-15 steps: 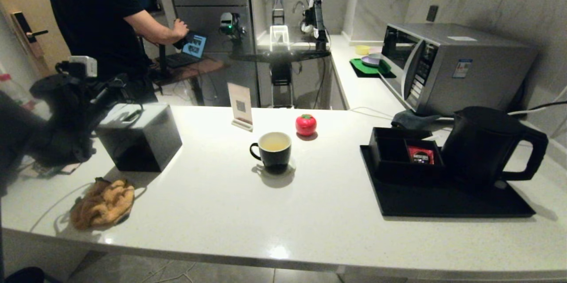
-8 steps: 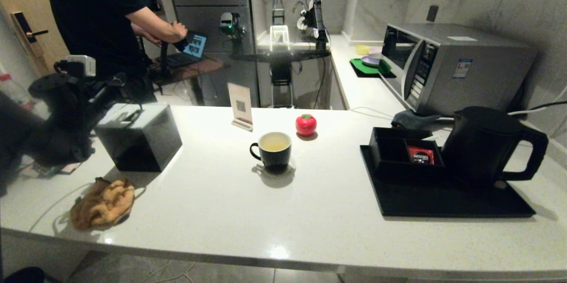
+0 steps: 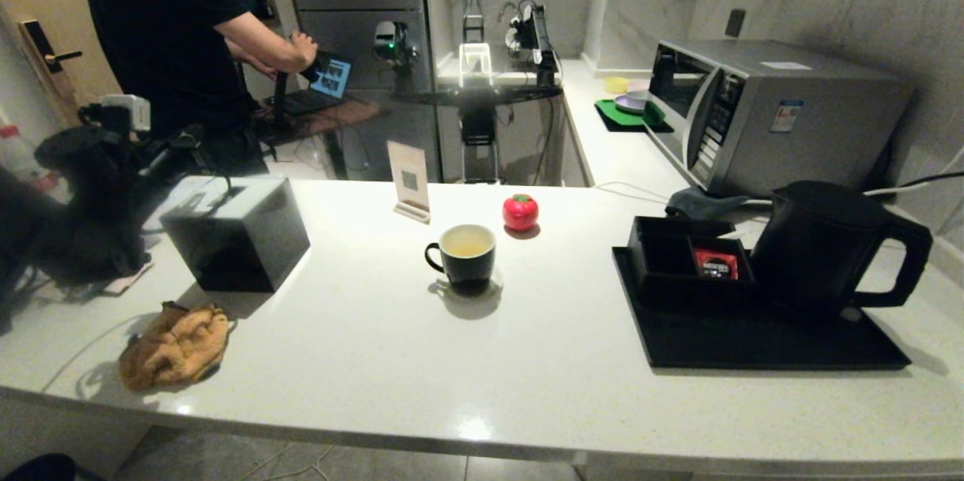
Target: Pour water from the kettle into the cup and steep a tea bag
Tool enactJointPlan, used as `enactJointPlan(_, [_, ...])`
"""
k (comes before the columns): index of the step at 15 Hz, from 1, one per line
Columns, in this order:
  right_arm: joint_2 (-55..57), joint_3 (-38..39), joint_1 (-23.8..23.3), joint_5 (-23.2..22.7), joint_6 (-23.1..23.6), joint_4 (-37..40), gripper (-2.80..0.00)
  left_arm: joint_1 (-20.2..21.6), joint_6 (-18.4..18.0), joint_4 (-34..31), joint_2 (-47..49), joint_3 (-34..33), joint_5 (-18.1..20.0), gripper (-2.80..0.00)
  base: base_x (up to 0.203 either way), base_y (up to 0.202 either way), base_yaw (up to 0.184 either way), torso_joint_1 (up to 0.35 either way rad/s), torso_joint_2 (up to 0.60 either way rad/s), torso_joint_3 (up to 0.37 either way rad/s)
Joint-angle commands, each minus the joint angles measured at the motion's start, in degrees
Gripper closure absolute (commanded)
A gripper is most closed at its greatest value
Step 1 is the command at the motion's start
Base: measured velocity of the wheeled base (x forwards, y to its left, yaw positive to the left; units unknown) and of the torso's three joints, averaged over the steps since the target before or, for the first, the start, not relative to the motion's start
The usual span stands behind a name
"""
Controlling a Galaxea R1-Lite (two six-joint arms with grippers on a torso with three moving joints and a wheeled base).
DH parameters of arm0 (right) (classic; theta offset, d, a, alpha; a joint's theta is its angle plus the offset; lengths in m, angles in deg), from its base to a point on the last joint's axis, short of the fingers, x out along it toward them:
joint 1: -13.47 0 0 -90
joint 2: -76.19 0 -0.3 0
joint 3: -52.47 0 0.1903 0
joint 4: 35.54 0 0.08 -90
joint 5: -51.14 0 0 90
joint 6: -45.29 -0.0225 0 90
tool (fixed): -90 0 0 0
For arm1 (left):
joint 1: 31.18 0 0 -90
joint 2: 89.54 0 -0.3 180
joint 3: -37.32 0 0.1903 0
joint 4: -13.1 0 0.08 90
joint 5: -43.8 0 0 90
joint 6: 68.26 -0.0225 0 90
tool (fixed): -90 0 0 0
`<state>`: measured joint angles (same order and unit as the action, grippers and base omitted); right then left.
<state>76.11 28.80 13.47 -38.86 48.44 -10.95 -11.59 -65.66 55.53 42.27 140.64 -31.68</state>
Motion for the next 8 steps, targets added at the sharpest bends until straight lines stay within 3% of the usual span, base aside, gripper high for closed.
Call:
enactJointPlan(1, [0.07,-0.05,0.0,0.0,0.02,0.01,0.0,0.01,0.03,0.39,0.03,-0.11,0.2,0.0,0.0,0.0,0.0,0.0,0.0,0.0])
enactJointPlan(6, [0.07,-0.03,0.0,0.0,0.02,0.01,0.0,-0.25,-0.14,0.48,-0.14,-1.93,0.25,0.0,0.0,0.0,0.0,0.0,0.0,0.0])
enactJointPlan(7, [0.07,0.03,0.0,0.0,0.02,0.01,0.0,-0.34,-0.1,0.48,-0.23,-2.5,0.25,-1.56,0.0,0.0,0.0,0.0,0.0,0.0])
enactJointPlan(8, [0.07,-0.05,0.0,0.0,0.02,0.01,0.0,-0.43,-0.15,0.48,-0.32,-2.67,0.25,-2.8,0.0,0.0,0.0,0.0,0.0,0.0])
